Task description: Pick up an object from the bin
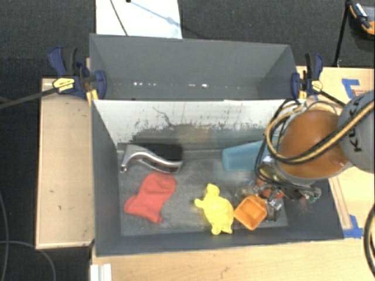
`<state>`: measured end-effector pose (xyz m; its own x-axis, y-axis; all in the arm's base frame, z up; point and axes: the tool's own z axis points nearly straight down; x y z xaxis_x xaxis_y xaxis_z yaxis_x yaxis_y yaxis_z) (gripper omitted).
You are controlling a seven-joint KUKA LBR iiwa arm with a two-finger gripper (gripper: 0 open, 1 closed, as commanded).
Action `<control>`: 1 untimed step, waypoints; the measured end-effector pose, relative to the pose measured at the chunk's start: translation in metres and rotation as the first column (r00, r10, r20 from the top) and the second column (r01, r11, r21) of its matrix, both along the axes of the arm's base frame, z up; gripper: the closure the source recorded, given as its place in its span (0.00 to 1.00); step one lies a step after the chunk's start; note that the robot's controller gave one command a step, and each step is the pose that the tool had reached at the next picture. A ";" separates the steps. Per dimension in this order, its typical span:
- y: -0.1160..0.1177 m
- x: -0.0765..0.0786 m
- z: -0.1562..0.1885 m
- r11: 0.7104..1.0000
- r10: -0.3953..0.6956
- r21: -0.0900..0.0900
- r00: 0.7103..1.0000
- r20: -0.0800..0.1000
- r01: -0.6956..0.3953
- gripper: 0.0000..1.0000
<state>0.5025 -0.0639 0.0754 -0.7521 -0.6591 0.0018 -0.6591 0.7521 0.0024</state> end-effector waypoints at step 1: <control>0.001 -0.002 0.021 1.000 -0.002 0.002 1.000 -0.006 0.002 1.00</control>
Offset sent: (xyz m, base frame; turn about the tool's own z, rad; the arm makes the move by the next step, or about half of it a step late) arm 0.0000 0.0000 0.0815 0.0000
